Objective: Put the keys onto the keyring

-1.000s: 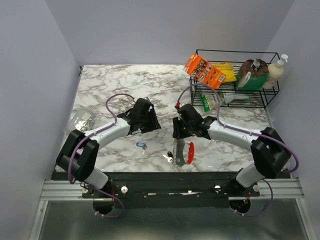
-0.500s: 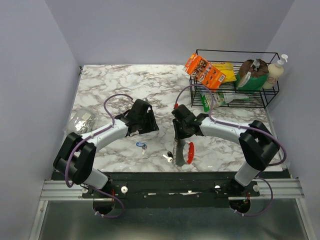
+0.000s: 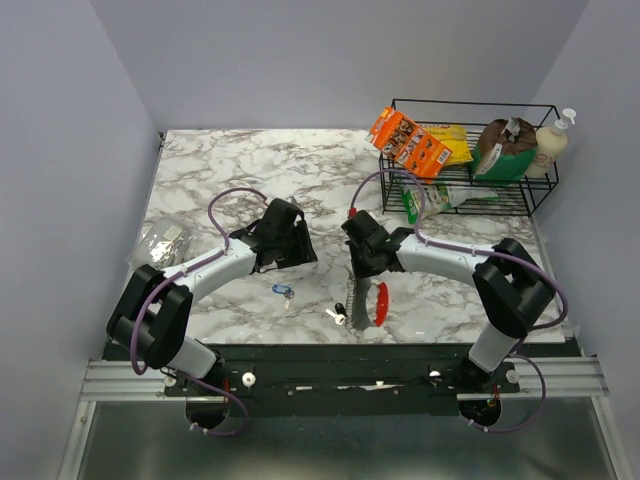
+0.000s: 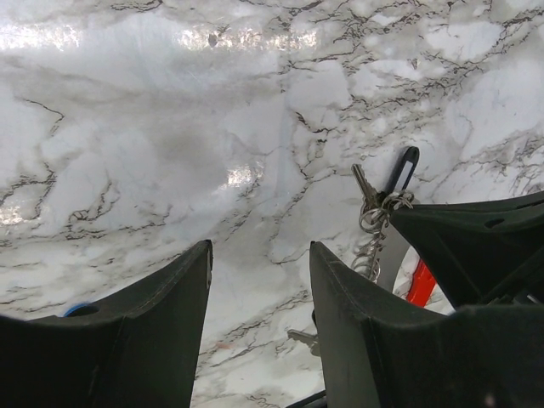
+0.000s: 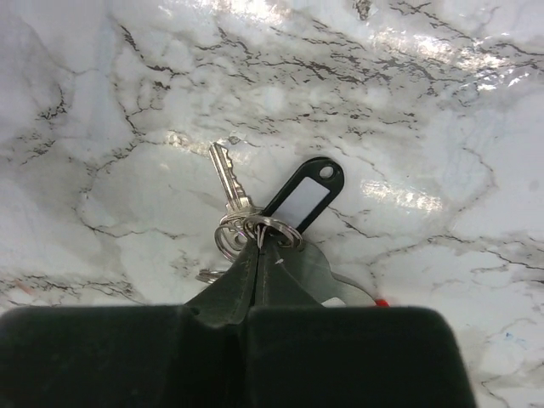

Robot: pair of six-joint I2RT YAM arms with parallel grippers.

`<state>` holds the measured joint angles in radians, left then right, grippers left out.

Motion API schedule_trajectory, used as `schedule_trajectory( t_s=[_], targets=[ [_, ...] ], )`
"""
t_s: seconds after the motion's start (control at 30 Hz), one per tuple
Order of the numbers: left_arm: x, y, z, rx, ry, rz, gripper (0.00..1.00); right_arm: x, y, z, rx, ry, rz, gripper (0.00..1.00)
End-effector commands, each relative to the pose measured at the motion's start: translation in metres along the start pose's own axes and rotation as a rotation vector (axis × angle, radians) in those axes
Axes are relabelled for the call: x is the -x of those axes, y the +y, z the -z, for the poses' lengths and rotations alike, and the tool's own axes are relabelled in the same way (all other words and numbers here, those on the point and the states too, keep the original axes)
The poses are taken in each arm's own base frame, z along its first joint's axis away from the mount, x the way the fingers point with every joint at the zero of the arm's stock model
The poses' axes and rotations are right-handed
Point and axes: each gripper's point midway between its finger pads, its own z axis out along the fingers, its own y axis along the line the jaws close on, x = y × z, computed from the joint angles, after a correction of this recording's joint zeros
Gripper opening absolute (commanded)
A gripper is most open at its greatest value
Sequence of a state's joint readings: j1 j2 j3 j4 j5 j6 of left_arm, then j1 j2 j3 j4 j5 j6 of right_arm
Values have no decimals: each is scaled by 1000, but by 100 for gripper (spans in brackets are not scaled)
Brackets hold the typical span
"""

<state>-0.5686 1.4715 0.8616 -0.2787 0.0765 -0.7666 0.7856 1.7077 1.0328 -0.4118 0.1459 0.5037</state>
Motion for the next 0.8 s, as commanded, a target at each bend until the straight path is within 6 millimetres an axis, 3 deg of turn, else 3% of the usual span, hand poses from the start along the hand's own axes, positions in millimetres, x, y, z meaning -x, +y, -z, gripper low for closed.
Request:
schedule_trajectory(
  t_s=[0.0,0.13,0.3,0.57,0.63,0.77],
  targets=[
    [6,3,5,10,-24,-33,58,21,-7,19,-31,-112,26,0],
    [14,-2,15,-11,-57,-82,58,31,-9,35,-9,-177,66,0],
    [23,-14,31,-74,-104,-161,58,43,6,62,114,-274,152,0],
    [39,-60,79,-335,-251,-303,57,38,28,93,314,-358,316,0],
    [37,-73,91,-423,-277,-343,56,31,29,97,348,-371,378,0],
    [30,-93,107,-564,-294,-395,55,28,44,123,474,-441,470,0]
  ],
)
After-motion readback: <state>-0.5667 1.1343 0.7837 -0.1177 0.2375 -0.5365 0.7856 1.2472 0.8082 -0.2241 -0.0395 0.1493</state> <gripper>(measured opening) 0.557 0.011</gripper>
